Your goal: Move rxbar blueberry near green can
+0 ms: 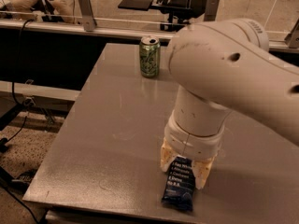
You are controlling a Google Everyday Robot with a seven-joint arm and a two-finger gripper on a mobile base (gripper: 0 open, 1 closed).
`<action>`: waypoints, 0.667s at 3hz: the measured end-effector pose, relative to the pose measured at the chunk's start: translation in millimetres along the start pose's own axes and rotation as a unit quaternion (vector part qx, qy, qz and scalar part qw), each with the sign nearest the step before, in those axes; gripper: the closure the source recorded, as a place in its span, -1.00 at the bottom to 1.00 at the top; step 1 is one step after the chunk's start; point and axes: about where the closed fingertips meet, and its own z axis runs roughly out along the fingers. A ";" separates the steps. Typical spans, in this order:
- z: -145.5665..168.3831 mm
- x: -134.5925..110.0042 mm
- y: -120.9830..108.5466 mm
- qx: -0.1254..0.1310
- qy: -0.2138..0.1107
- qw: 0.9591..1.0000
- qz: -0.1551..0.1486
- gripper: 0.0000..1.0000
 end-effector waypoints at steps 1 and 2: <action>-4.0 0.8 0.5 0.000 -0.001 1.000 0.000 0.37; -8.5 2.8 -0.8 0.001 -0.005 1.000 0.014 0.86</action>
Offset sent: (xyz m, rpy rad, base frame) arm 0.0066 -0.0031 0.0109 0.0062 0.0342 -0.0688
